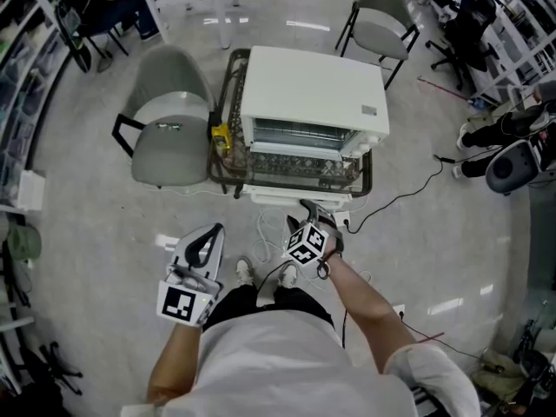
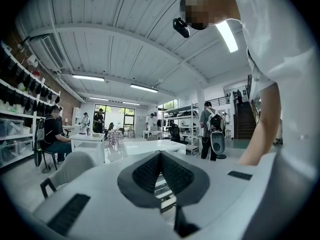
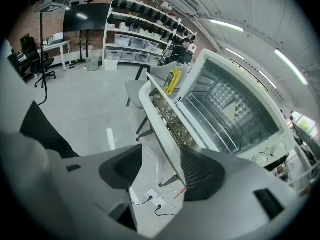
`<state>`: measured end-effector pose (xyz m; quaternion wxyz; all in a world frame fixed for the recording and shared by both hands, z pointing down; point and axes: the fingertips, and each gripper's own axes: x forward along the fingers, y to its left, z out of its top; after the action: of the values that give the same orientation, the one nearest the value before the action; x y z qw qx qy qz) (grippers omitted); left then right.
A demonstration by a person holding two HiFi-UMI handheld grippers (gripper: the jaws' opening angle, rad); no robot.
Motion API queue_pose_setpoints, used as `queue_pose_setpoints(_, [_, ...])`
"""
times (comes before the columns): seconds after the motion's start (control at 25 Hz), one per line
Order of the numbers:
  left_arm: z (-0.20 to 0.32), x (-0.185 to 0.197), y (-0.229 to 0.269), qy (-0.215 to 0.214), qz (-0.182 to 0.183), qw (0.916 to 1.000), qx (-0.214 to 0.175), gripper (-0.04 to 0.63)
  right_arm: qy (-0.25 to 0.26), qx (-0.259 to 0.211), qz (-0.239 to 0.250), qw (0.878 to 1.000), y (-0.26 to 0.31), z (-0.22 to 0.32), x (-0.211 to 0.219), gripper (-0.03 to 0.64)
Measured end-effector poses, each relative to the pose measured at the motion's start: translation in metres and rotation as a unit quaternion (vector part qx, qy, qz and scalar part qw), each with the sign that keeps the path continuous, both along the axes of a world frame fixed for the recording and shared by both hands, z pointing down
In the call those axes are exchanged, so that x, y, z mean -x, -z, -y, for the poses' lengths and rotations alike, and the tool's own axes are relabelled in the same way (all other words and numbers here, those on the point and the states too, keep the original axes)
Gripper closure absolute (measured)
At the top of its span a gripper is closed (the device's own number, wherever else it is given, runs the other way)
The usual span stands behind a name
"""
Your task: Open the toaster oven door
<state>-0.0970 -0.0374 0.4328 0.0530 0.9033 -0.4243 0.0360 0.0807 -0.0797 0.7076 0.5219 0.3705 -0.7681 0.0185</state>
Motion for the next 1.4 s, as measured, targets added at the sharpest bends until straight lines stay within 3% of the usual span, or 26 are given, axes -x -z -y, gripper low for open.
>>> queue_pose_setpoints(0.48, [-0.002, -0.007, -0.005, -0.005, 0.015, 0.9999, 0.004, 0.578, 0.005, 0.000, 0.002, 1.000, -0.018, -0.004, -0.002, 0.365])
queue_pose_setpoints(1.4, [-0.024, -0.011, -0.007, 0.009, 0.030, 0.9994, 0.015, 0.578, -0.034, 0.008, 0.030, 0.999, -0.038, -0.013, 0.001, 0.365])
